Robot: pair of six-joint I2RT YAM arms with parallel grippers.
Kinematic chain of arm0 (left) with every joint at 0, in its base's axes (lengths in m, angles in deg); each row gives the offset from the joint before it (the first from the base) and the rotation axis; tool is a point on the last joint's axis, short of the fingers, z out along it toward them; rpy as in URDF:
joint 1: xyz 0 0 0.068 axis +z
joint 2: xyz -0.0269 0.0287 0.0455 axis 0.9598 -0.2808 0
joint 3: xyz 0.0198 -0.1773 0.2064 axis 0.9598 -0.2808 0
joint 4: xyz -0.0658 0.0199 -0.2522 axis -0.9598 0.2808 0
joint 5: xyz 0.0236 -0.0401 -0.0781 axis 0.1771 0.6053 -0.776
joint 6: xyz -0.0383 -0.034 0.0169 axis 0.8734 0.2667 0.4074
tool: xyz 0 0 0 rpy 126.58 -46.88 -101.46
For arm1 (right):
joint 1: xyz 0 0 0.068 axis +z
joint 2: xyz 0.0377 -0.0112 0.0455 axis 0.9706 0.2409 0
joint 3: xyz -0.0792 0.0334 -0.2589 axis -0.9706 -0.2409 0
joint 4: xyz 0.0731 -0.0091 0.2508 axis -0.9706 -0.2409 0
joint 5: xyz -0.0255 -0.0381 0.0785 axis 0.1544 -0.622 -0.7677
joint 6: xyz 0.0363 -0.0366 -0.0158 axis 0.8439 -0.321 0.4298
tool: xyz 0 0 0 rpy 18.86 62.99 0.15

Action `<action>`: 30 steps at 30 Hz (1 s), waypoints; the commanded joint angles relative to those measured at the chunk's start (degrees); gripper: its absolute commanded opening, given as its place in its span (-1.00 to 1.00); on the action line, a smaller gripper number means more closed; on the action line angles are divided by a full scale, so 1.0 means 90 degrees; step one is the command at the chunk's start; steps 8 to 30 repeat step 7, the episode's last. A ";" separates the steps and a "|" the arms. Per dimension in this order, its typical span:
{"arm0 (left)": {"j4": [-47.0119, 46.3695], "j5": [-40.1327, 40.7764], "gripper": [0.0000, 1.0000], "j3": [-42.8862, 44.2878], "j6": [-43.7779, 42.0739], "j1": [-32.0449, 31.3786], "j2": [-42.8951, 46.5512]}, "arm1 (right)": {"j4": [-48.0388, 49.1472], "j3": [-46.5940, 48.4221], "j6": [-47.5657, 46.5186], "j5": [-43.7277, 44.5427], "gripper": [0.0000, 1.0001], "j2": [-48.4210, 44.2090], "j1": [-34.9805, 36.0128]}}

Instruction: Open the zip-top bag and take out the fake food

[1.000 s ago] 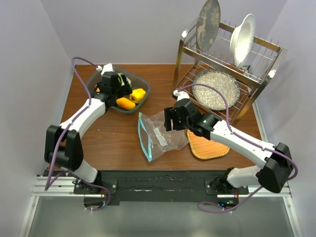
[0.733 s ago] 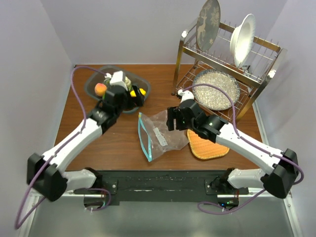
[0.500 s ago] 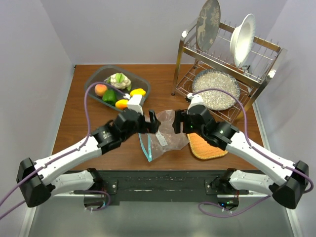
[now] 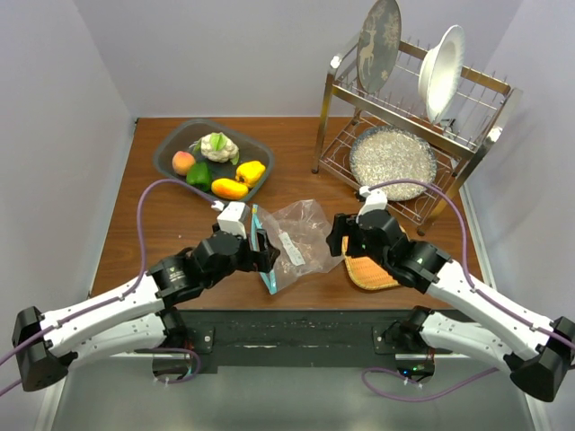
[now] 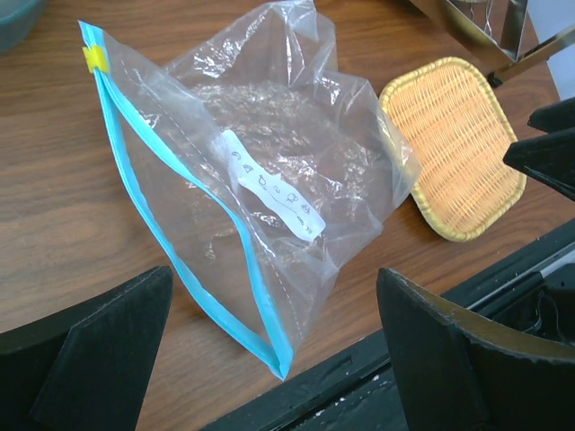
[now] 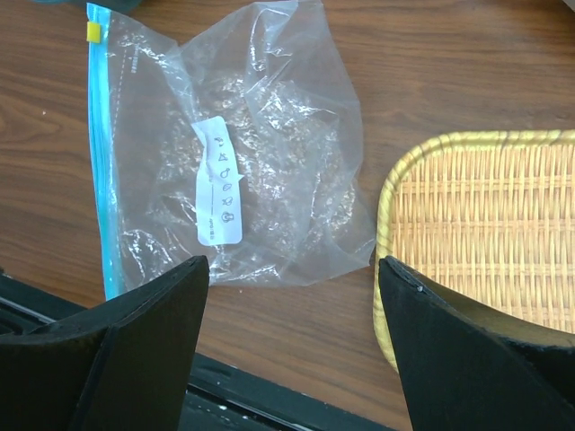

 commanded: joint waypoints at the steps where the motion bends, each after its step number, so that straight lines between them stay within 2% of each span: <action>1: -0.0220 0.0379 1.00 0.0006 0.0092 -0.0011 0.0115 | 0.0219 -0.0002 0.0047 0.0271 0.60 -0.0088 -0.0035; 30: -0.0463 0.0507 1.00 -0.0092 -0.0035 -0.0011 0.0231 | 0.0316 -0.0012 -0.0099 0.0329 0.63 0.0009 -0.0035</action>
